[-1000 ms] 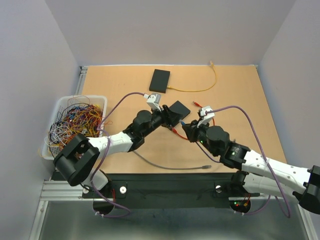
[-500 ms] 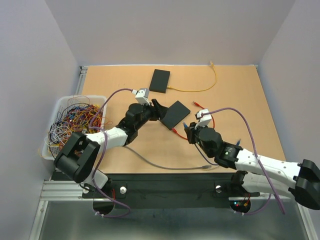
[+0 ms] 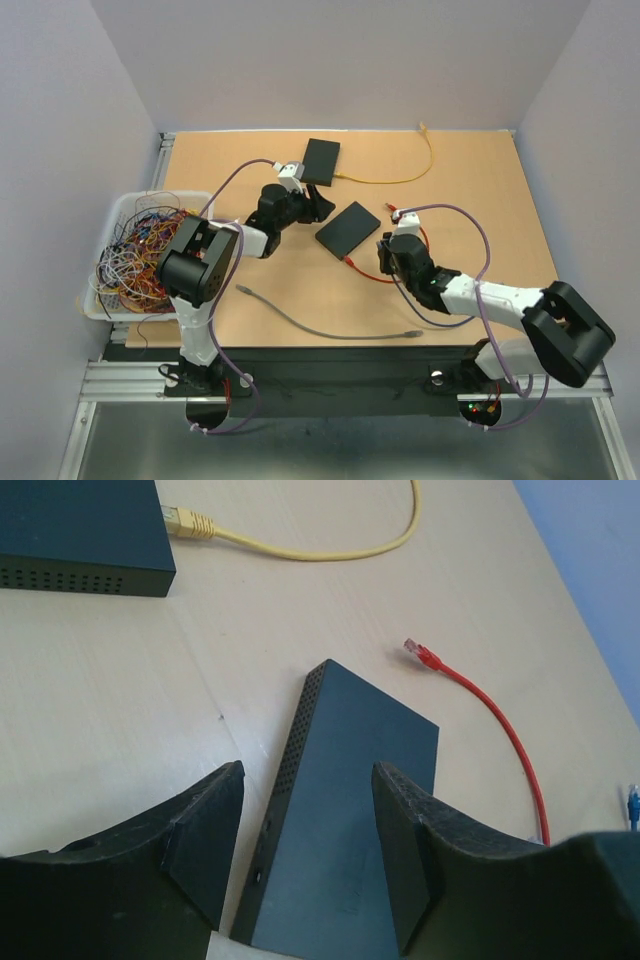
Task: Insert the plug into the switch port
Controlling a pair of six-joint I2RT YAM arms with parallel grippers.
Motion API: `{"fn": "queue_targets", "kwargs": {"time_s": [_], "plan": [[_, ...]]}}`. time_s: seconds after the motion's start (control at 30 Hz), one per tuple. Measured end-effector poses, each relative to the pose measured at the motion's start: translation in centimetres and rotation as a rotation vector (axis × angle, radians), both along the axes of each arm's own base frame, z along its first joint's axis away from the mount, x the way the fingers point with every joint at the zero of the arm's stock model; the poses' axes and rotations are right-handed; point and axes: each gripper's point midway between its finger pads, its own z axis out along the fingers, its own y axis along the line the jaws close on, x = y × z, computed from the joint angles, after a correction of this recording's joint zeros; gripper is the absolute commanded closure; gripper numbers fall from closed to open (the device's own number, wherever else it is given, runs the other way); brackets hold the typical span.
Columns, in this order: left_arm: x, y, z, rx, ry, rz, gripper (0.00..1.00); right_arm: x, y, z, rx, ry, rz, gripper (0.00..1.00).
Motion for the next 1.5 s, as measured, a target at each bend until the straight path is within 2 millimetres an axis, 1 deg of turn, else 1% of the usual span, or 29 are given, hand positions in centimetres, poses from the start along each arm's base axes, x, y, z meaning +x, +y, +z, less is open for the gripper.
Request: {"fn": "queue_targets", "kwargs": {"time_s": [0.07,0.17,0.3,0.37,0.47,0.63,0.7,0.93,1.17,1.3,1.5], "plan": [[1.1,-0.1,-0.6,-0.004,0.007,-0.012,0.37,0.5,0.2,-1.2,-0.007,0.027,0.007,0.99],[2.2,-0.5,-1.0,-0.011,0.009,-0.035,0.38,0.8,1.4,-3.4,-0.024,0.076,0.048,0.99],[2.4,-0.4,-1.1,-0.007,0.002,-0.052,0.38,0.9,2.4,-5.7,-0.044,0.121,0.086,1.0],[2.3,-0.5,-1.2,-0.002,-0.005,-0.066,0.38,1.1,2.7,-6.2,-0.048,0.128,0.099,1.0],[2.1,-0.7,-1.9,0.01,-0.007,-0.089,0.38,1.8,3.5,-6.1,-0.044,0.113,0.114,1.0],[1.3,-1.1,-4.0,0.029,0.021,-0.14,0.38,2.3,4.0,-6.1,-0.052,0.1,0.131,1.0],[1.1,-1.2,-4.1,0.031,0.019,-0.155,0.38,2.3,4.0,-6.0,-0.054,0.094,0.134,1.0],[1.0,-1.7,-3.6,0.021,-0.018,-0.192,0.39,2.6,4.0,-6.3,-0.065,0.087,0.132,1.0],[0.7,-1.8,-5.2,0.022,0.004,-0.21,0.39,2.7,3.7,-6.2,-0.076,0.079,0.12,1.0],[0.7,-1.9,-5.1,0.019,-0.003,-0.213,0.39,2.7,3.7,-6.2,-0.081,0.085,0.118,0.99],[0.7,-1.9,-5.6,0.017,0.0,-0.213,0.39,3.3,4.0,-5.0,-0.09,0.073,0.12,1.0]]}}
